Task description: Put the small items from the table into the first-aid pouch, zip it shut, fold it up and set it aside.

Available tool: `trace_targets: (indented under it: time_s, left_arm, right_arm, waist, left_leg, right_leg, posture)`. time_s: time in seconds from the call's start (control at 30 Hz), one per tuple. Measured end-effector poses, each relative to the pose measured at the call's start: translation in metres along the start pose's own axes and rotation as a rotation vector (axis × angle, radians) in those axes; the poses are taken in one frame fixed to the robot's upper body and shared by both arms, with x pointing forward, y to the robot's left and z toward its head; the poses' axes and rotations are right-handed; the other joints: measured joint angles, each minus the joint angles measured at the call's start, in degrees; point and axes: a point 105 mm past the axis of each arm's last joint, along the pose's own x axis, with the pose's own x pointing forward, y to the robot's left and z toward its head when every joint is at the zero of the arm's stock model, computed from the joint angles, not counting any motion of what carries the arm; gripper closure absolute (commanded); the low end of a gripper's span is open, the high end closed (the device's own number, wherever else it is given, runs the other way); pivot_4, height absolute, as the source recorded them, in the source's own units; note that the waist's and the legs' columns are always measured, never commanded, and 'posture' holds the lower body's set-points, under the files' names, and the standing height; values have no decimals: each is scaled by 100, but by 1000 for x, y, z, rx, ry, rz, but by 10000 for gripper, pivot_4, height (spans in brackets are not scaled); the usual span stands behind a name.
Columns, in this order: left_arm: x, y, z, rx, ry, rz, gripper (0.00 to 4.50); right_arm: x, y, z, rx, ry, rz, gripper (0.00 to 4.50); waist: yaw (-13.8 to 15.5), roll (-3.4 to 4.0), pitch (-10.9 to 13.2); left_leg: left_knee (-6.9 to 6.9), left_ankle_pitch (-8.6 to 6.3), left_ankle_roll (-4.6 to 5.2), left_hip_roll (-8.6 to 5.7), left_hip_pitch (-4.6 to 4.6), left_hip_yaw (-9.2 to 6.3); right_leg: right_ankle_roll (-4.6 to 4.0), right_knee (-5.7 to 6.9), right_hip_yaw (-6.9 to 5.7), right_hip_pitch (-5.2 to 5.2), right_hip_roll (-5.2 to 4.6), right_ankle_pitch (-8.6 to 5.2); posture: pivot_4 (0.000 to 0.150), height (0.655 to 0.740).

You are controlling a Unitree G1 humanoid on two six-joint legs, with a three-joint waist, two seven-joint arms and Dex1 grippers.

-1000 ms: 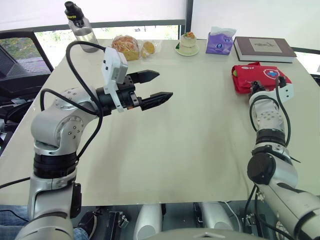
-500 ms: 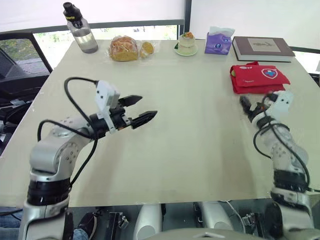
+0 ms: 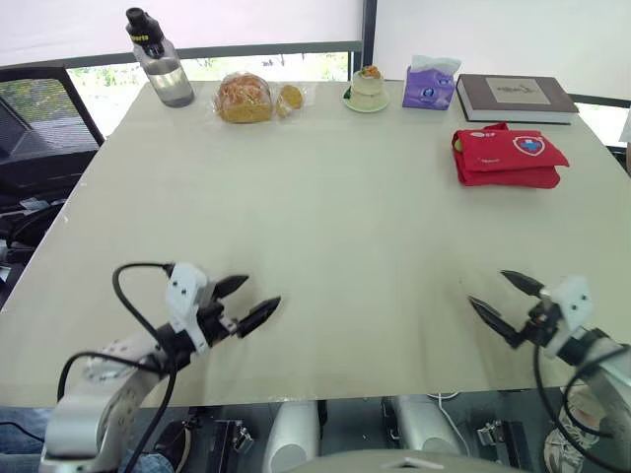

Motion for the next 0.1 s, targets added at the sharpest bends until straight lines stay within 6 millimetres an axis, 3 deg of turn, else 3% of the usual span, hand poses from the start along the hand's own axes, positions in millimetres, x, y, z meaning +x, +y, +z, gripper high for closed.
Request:
trace_targets:
  time_s: [0.1]
  left_arm:
    - [-7,-5,-3,29,0,-10,0]
  right_arm:
    - [-6,-2,4,-12,-36,27,732]
  waist:
    - [10,-2,-6]
  left_leg:
    - [-1,0,0,15,9,13]
  right_leg:
    - [1,0,12,3,-2,-3]
  posture:
    - [1500,7400]
